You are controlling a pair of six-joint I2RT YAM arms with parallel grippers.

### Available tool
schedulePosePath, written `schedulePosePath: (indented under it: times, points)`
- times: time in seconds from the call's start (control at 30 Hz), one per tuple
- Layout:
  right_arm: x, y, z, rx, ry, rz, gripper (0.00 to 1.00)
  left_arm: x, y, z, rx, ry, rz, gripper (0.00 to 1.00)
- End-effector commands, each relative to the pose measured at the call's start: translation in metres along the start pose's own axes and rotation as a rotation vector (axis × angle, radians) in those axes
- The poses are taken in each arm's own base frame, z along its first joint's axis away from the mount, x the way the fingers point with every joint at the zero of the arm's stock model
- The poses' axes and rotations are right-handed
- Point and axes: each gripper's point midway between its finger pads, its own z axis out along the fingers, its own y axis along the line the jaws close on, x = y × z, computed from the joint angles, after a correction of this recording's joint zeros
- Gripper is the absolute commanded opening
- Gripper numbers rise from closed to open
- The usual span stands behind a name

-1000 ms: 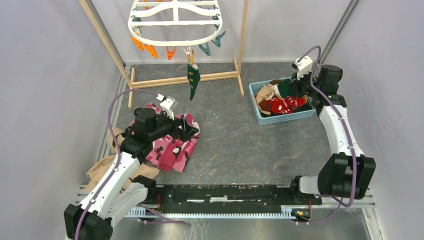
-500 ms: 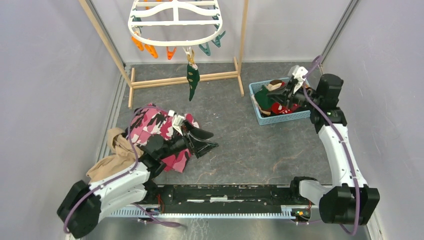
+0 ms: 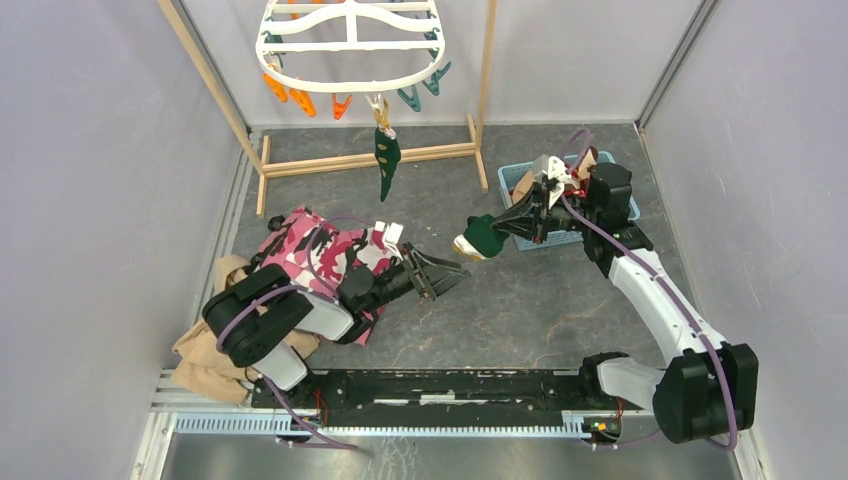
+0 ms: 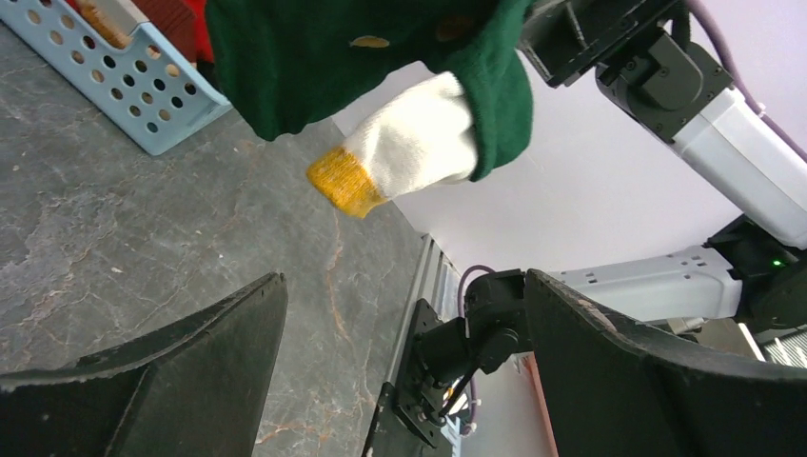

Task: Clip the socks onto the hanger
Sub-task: Pick up the sock from the bin.

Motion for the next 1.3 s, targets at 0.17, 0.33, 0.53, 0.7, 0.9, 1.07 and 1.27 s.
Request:
schedulePosePath:
  times: [0.17, 0.33, 0.53, 0.7, 0.9, 1.07, 1.27]
  points:
    - [-0.002, 0.015, 0.015, -0.090, -0.009, -0.016, 0.08, -0.015, -0.022, 0.009, 0.171, -0.092, 0.217, 0.98]
    - [-0.001, 0.020, 0.019, -0.108, -0.004, -0.022, 0.08, -0.013, -0.022, 0.019, 0.208, -0.071, 0.282, 0.90]
    - [-0.001, 0.024, 0.021, -0.124, 0.000, -0.024, 0.08, -0.019, -0.026, 0.028, 0.254, -0.065, 0.328, 0.82]
    - [0.000, 0.024, 0.021, -0.127, 0.005, -0.031, 0.08, -0.024, -0.039, 0.026, 0.306, -0.059, 0.367, 0.78]
    - [0.001, 0.023, 0.022, -0.125, 0.010, -0.031, 0.08, -0.035, -0.044, 0.016, 0.311, -0.081, 0.410, 0.61]
    - [0.003, 0.020, 0.022, -0.116, 0.017, -0.035, 0.08, -0.042, -0.044, 0.011, 0.310, -0.087, 0.413, 0.25]
    - [0.010, 0.007, 0.019, -0.045, 0.073, -0.080, 0.08, -0.049, -0.041, 0.002, 0.278, -0.073, 0.381, 0.02]
